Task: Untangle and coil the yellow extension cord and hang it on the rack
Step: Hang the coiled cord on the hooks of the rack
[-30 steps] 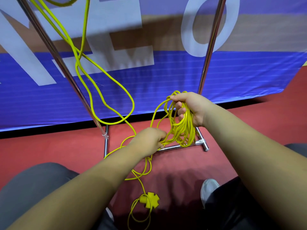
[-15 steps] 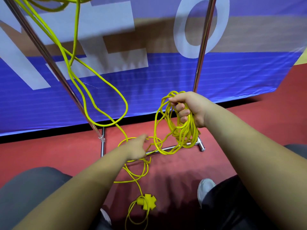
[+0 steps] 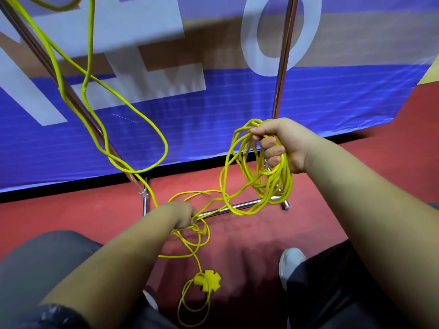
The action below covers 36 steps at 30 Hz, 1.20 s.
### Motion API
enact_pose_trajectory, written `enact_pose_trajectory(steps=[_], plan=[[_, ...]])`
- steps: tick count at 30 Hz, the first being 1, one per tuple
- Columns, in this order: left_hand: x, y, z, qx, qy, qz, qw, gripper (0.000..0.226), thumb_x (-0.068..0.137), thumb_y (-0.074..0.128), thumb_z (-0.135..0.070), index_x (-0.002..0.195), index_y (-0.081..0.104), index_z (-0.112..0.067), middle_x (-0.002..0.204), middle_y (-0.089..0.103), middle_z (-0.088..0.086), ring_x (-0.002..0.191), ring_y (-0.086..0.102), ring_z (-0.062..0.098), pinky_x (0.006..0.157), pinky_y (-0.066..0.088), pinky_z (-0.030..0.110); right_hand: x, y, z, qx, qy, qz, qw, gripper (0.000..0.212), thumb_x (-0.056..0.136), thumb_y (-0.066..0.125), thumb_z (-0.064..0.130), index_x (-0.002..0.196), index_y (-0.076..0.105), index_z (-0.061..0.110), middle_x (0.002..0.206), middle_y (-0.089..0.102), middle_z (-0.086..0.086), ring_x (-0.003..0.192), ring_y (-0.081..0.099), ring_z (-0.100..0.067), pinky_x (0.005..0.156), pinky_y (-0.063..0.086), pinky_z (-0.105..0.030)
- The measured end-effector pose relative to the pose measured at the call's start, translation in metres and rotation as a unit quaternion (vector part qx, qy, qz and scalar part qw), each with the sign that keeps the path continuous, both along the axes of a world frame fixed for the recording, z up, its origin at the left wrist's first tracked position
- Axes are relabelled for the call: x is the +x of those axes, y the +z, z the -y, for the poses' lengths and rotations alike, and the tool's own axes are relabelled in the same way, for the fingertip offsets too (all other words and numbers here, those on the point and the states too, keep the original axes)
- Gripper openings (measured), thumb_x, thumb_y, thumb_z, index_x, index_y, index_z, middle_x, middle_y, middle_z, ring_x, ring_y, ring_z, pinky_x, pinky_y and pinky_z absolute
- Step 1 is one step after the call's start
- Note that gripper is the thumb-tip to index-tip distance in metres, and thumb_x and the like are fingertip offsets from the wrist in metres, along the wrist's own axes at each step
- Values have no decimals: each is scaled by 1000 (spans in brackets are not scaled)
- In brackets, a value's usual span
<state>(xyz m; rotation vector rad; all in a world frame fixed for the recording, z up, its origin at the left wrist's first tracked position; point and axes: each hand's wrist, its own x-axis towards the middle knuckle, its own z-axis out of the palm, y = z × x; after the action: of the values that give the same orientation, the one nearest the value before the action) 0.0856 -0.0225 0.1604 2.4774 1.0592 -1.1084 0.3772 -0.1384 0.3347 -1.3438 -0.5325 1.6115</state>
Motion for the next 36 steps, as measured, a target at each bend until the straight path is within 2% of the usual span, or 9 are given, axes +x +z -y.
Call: enact_pose_trajectory(steps=[4, 7, 9, 12, 18, 22, 26, 32, 36], plan=[[-2, 24, -2, 14, -2, -6, 1000, 31, 90, 69, -53, 115, 72, -35, 108, 72, -6, 105, 66, 21, 81, 49, 30, 3, -2, -2, -10, 5, 60, 998, 22, 98, 64, 26, 79, 58, 18, 57, 34, 9, 38, 24, -6, 39, 24, -21], [3, 46, 0, -32, -18, 20, 999, 40, 86, 80, -47, 119, 70, -27, 90, 67, -7, 96, 63, 22, 78, 47, 31, -4, -7, -3, -12, 14, 146, 989, 18, 94, 68, 23, 79, 59, 17, 58, 39, 4, 40, 27, -11, 43, 28, -22], [8, 64, 3, -16, -63, 41, 997, 57, 83, 83, -44, 132, 62, -23, 85, 64, -8, 97, 64, 27, 72, 39, 31, -12, -12, -3, -4, 20, 225, 974, 13, 87, 73, 20, 79, 64, 14, 58, 43, -2, 40, 32, -16, 45, 34, -25], [12, 89, 10, 52, -101, 89, 990, 76, 85, 81, -41, 152, 47, -27, 99, 78, -9, 111, 66, 24, 73, 41, 33, -23, -19, -6, 2, 22, 313, 950, 14, 81, 76, 17, 78, 65, 9, 59, 49, -8, 40, 39, -19, 43, 38, -27], [-20, 135, 10, 92, -48, 246, 964, 12, 99, 65, -31, 108, 74, -31, 80, 65, -17, 90, 65, 14, 83, 53, 35, -38, -32, -19, -26, 17, 330, 943, 13, 82, 76, 16, 79, 65, 9, 56, 52, -5, 40, 42, -18, 43, 41, -27], [-41, 160, 10, 174, 68, 450, 873, 12, 102, 61, -20, 100, 72, -25, 80, 67, -12, 81, 63, 7, 78, 52, 33, -51, -38, -25, -40, 43, 339, 939, 16, 84, 76, 15, 75, 64, 8, 58, 53, -7, 39, 42, -20, 43, 41, -26], [-51, 182, 19, 208, 178, 586, 763, 16, 103, 58, -19, 102, 73, -24, 82, 70, -7, 83, 64, 6, 76, 46, 16, -65, -41, -30, -48, 69, 373, 924, 20, 83, 74, 12, 68, 62, 6, 50, 51, -7, 37, 42, -22, 44, 41, -27], [-61, 219, 22, 132, 329, 759, 547, 27, 105, 51, -19, 96, 76, -26, 78, 64, -5, 70, 56, 10, 68, 50, 24, -82, -46, -33, -77, 99, 412, 902, 16, 82, 70, 7, 70, 60, 5, 42, 47, -8, 31, 39, -21, 43, 40, -25], [-73, 223, 14, 133, 344, 761, 534, 27, 104, 52, -24, 94, 77, -28, 77, 64, -6, 67, 50, 15, 67, 45, 34, -84, -49, -39, -75, 89, 442, 889, 21, 84, 71, 12, 67, 61, 6, 43, 51, -7, 34, 46, -24, 44, 42, -26]])
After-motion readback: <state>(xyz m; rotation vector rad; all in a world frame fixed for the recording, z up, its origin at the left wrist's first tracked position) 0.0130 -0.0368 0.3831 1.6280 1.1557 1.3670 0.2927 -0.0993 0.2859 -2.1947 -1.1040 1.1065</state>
